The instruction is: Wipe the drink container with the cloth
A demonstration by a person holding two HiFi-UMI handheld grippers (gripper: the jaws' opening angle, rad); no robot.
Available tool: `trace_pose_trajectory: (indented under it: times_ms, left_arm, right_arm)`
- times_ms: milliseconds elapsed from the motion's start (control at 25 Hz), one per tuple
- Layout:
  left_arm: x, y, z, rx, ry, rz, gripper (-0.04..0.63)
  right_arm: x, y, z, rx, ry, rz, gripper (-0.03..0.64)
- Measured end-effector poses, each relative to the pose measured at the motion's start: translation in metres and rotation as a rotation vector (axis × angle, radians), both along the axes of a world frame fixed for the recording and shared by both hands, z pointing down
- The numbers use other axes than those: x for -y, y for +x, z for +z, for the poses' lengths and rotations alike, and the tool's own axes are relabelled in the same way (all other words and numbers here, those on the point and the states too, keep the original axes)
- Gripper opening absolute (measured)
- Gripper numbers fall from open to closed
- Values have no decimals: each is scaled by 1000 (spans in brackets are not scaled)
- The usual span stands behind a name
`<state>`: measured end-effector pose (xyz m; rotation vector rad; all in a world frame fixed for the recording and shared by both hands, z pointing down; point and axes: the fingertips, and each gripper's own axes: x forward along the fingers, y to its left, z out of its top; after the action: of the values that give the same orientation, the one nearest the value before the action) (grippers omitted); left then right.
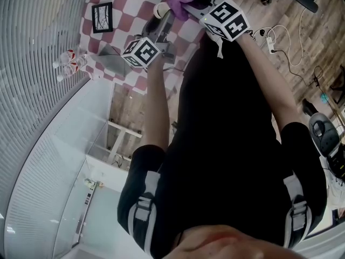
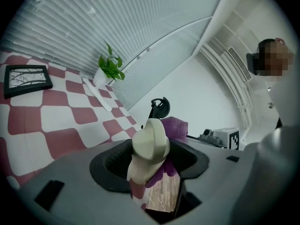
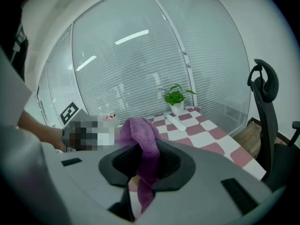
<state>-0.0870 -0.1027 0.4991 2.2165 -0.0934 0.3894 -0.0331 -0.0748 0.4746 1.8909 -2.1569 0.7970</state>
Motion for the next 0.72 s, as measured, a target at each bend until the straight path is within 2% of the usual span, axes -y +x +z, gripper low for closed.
trace_pose_trajectory:
  times_ms: [360, 720]
  left_arm:
    - [-19, -3, -7, -38, 149, 115, 270]
    - [-36, -8, -13, -86, 266, 187, 270]
  right_arm:
    - [1, 7, 5, 29, 1, 6, 94]
    - [-28, 26, 77, 110, -156, 109, 95]
